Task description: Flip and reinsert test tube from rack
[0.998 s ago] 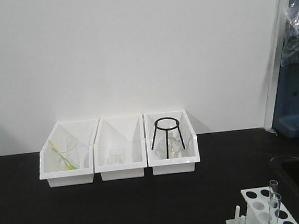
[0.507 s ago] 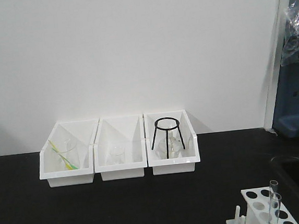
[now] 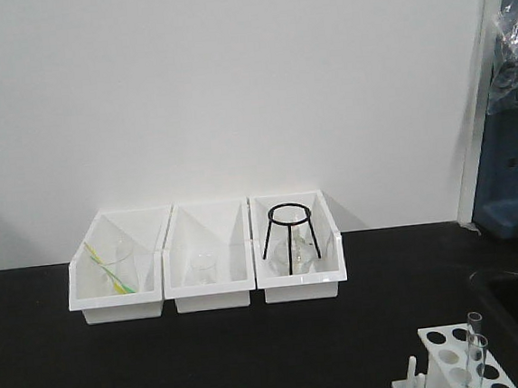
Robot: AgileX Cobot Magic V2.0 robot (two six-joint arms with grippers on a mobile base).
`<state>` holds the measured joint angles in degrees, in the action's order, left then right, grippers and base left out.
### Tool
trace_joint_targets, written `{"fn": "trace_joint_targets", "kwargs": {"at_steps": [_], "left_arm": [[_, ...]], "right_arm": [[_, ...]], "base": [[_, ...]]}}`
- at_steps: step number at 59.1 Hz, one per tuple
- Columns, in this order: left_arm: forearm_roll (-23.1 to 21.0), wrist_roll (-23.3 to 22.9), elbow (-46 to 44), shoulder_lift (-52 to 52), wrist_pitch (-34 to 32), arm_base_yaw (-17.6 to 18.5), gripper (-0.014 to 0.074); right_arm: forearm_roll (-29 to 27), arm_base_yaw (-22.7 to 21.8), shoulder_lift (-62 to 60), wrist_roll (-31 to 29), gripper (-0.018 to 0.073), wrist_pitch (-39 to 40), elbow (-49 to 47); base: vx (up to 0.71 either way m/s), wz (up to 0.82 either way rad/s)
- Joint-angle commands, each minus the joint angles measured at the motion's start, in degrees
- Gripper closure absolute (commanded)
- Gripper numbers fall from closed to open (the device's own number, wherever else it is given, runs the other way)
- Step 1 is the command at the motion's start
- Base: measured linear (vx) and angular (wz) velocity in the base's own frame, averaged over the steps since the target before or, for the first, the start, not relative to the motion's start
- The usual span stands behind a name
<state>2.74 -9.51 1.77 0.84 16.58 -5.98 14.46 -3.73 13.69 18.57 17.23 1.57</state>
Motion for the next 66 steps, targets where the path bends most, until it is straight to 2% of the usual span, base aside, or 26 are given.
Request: {"fn": "trace_joint_targets", "kwargs": {"at_steps": [1, 7, 14, 24, 66], "left_arm": [[-0.2, 0.0, 0.1, 0.2, -5.0, 0.5, 0.0603], [-0.2, 0.0, 0.1, 0.2, -5.0, 0.5, 0.0603], [-0.2, 0.0, 0.1, 0.2, -5.0, 0.5, 0.0603], [-0.2, 0.0, 0.1, 0.2, -5.0, 0.5, 0.0603], [-0.2, 0.0, 0.1, 0.2, -5.0, 0.5, 0.0603]], "right_arm": [[-9.8, 0.3, -3.7, -11.0, 0.0571, -4.2, 0.2], [-13.2, 2.4, -8.6, -18.9, 0.0571, -14.3, 0.2], [-13.7, 4.6, -14.9, -21.0, 0.0571, -22.0, 0.2], [-14.0, 4.9, -15.0, -18.6, 0.0571, -21.0, 0.2], [-13.9, 4.9, -14.9, -18.6, 0.0571, -20.7, 0.2]], "base": [[0.0, 0.0], [0.0, 0.0], [0.0, 0.0], [0.0, 0.0], [0.0, 0.0]]}}
